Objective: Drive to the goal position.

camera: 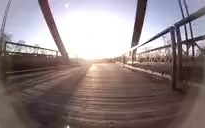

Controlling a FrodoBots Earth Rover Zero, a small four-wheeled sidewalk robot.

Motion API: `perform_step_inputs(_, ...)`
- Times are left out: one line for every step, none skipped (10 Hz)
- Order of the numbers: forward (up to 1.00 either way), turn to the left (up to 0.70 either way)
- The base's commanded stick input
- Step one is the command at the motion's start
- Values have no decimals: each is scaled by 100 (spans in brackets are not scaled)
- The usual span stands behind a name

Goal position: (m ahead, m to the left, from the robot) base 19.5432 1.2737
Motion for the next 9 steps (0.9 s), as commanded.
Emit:
perform_step_inputs(70,0)
perform_step_inputs(70,0)
perform_step_inputs(70,0)
perform_step_inputs(70,0)
perform_step_inputs(70,0)
perform_step_inputs(70,0)
perform_step_inputs(70,0)
perform_step_inputs(70,0)
perform_step_inputs(70,0)
